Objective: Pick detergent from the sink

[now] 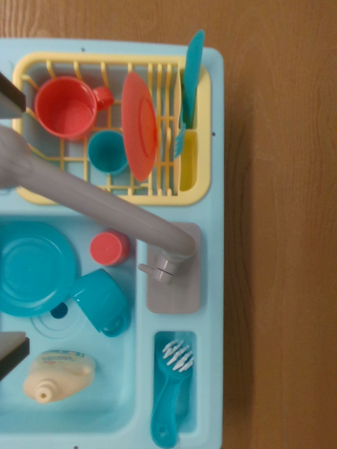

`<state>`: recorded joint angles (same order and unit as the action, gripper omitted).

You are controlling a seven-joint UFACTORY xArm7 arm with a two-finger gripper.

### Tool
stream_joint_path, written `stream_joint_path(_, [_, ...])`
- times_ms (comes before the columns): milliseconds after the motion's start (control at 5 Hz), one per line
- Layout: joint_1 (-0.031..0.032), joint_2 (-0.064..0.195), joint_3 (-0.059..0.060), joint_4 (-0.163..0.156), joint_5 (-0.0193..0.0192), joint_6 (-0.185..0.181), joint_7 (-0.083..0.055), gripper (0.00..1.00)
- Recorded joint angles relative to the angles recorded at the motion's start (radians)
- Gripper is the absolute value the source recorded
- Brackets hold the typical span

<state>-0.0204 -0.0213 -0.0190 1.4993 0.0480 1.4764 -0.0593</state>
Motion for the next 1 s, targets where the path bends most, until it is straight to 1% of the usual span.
stream_joint_path(200, [0.0000,0.000,0.000,0.000,0.0000,0.000,0.000,0.00])
stream_joint_path(400, [-0.0053,0.010,-0.006,-0.025,0.0027,-0.032,-0.016,0.00])
stream_joint_path(600, [-0.0053,0.010,-0.006,-0.025,0.0027,-0.032,-0.016,0.00])
stream_joint_path(800, [-0.0116,0.021,-0.014,-0.055,0.0058,-0.068,-0.035,0.00])
stream_joint_path(1000, [-0.0116,0.021,-0.014,-0.055,0.0058,-0.068,-0.035,0.00])
